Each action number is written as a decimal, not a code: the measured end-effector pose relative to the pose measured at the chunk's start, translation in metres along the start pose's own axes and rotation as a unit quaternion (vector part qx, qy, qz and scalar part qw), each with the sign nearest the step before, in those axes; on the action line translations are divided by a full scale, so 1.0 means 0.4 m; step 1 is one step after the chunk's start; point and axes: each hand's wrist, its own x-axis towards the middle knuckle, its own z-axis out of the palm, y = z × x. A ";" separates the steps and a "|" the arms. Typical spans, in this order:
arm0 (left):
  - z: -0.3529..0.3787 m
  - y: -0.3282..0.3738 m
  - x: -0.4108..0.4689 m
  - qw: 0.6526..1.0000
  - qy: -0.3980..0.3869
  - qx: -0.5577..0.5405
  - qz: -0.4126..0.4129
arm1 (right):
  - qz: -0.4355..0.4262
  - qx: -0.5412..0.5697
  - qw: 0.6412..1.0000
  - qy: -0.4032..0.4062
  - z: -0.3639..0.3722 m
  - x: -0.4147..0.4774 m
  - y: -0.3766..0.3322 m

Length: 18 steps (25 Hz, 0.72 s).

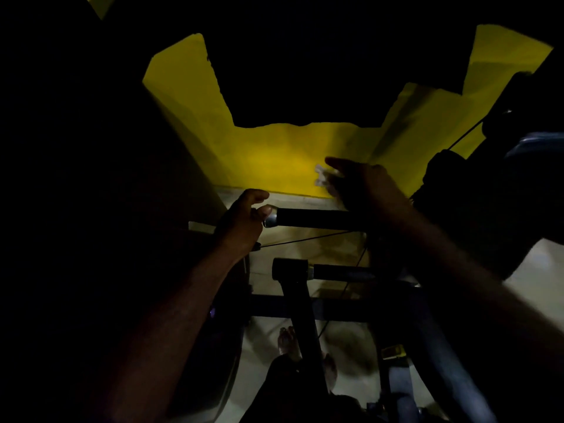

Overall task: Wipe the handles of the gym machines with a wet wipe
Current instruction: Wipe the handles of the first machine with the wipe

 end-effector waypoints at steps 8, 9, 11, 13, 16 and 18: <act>0.019 0.105 0.036 0.928 -0.010 0.242 0.284 | -0.085 -0.004 0.996 -0.027 0.011 -0.238 -0.022; 0.037 0.116 0.044 0.908 -0.043 0.294 0.294 | -0.088 -0.022 0.996 -0.009 -0.004 -0.274 0.022; 0.065 0.121 0.057 0.885 -0.089 0.341 0.305 | -0.043 -0.036 0.998 0.021 -0.032 -0.349 0.084; 0.079 0.100 0.067 0.878 -0.079 0.351 0.316 | 0.043 -0.021 0.996 0.071 -0.042 -0.368 0.075; 0.085 0.086 0.084 0.905 -0.076 0.296 0.296 | 0.100 0.017 0.985 0.141 0.041 -0.272 -0.044; 0.085 0.081 0.086 0.926 -0.090 0.260 0.259 | 0.048 0.018 0.995 0.088 0.091 -0.219 -0.116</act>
